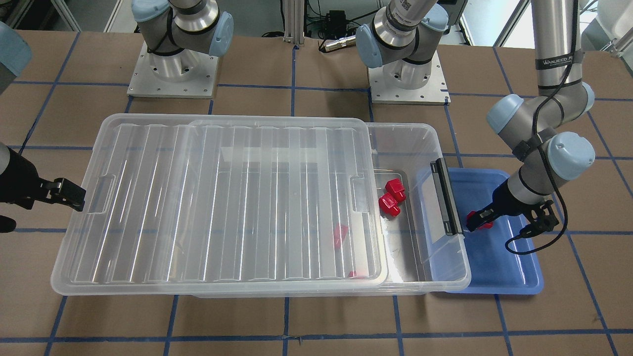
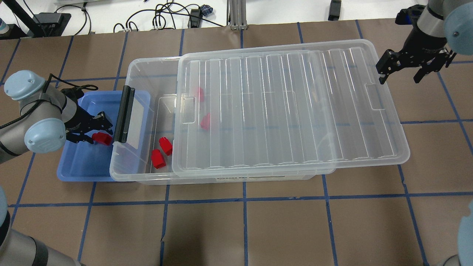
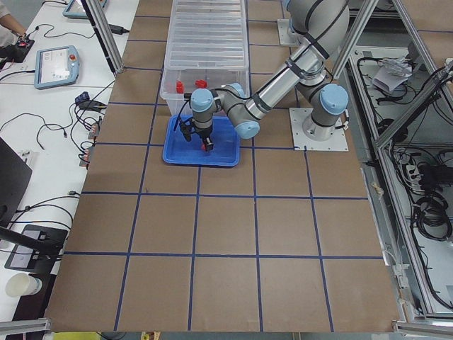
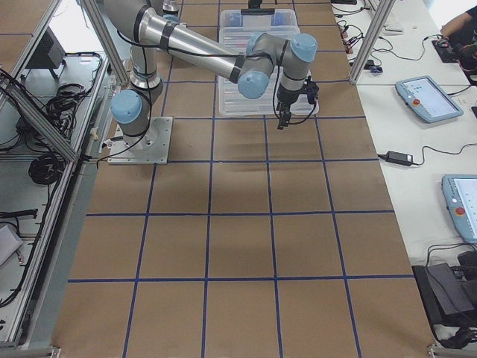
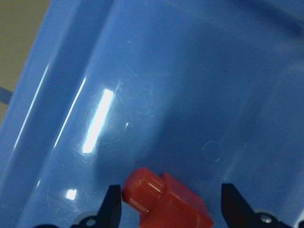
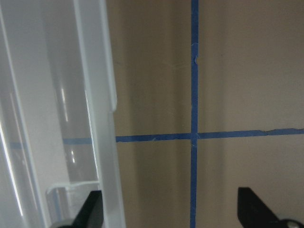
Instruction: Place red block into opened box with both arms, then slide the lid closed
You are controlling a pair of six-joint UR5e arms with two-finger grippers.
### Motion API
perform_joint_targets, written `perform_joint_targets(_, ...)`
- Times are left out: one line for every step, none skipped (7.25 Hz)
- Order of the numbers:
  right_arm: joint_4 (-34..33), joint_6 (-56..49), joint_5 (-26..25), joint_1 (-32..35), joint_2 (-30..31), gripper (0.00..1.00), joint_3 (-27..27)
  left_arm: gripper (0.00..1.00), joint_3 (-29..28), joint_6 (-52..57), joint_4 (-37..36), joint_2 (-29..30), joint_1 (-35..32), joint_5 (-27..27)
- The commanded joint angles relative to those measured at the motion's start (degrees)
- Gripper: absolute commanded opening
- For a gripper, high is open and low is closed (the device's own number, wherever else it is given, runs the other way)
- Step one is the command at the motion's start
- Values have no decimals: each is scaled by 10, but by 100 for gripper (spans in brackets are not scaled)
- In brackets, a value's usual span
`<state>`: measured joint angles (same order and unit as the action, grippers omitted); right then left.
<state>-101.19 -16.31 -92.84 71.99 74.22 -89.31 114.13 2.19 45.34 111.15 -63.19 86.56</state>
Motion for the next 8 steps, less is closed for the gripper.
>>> perform_joint_targets(-7,-23,-5,-12,0,100,0,6,0,1,0,-1,0,2)
perform_joint_targets(-8,-28,-6,-13,0,100,-1,0,-3,2,4,-7,0,20)
perform_joint_targets(-8,-29,-8,-18,-1,100,-2,0,-12,9,27,-18,-3,37)
perform_joint_targets(-7,-30,-9,-20,0,100,2,0,-37,22,60,-30,-4,37)
perform_joint_targets(1,-28,-8,-19,9,100,4,0,-98,39,149,-43,-10,37)
perform_joint_targets(6,-33,-1,-19,11,100,5,0,-181,40,265,-56,-16,28)
perform_joint_targets(7,-41,2,-17,14,100,3,0,-258,33,358,-63,-54,18)
perform_joint_targets(17,-42,6,-12,14,100,-2,0,-299,20,400,-73,-114,20)
